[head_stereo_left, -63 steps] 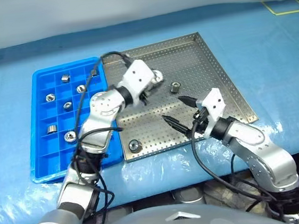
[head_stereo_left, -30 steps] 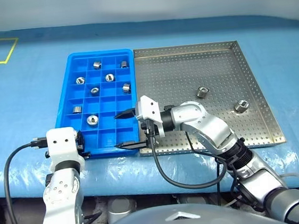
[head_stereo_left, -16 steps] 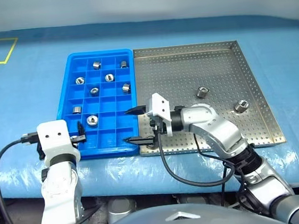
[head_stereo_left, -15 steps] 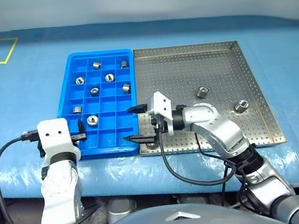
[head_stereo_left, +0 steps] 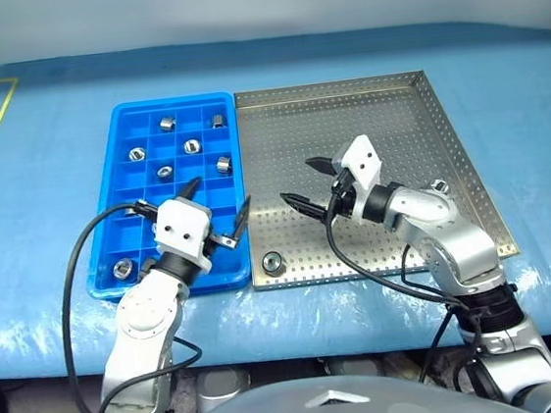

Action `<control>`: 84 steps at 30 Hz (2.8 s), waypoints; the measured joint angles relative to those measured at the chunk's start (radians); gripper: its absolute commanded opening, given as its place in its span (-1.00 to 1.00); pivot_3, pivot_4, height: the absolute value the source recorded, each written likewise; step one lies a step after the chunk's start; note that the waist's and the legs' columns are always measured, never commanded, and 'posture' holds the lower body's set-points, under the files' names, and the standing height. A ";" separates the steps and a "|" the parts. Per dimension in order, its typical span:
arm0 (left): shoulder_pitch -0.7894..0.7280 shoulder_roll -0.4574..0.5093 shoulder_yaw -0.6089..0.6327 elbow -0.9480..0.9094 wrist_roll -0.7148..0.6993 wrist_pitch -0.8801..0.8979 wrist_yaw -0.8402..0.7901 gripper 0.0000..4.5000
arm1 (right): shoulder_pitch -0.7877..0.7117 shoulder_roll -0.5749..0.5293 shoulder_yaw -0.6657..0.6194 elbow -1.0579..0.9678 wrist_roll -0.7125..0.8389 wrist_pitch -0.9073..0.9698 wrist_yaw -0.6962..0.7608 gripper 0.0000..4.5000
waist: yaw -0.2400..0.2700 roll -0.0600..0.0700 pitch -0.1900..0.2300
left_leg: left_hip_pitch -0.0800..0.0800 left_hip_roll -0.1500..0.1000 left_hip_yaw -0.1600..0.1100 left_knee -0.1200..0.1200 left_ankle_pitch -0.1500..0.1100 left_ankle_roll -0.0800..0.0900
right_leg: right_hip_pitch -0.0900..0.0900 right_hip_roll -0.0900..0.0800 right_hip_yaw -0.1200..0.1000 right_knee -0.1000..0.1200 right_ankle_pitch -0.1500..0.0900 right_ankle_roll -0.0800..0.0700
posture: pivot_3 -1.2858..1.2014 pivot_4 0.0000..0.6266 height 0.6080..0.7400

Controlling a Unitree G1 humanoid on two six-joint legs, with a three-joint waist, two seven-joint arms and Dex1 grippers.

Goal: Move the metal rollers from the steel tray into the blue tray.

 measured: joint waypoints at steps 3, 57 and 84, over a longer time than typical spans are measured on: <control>0.011 0.025 -0.001 0.004 -0.047 -0.024 -0.047 0.99 | 0.022 -0.067 0.022 -0.001 -0.001 0.016 0.056 1.00 | -0.010 0.000 0.000 | 0.000 0.000 0.001 0.001 0.000 0.000 | 0.000 0.000 0.001 0.000 0.000 0.000 | 0.05 -0.52 1.00; 0.173 0.316 0.057 0.051 -0.150 -0.174 -0.324 1.00 | -0.186 -0.120 0.312 0.095 -0.187 -0.021 0.403 -0.23 | -0.001 0.001 0.001 | 0.001 0.003 0.000 0.000 0.000 0.001 | 0.000 0.002 -0.001 0.000 -0.001 -0.001 | 0.12 -0.52 1.00; 0.425 0.145 0.255 0.017 -0.170 -0.266 -0.111 1.00 | -0.457 0.415 0.293 0.486 -0.289 -0.149 -0.007 -0.23 | 0.032 0.001 0.001 | 0.001 0.004 0.001 -0.005 0.000 0.000 | -0.004 0.004 -0.001 0.001 -0.001 -0.002 | 0.21 -0.52 1.00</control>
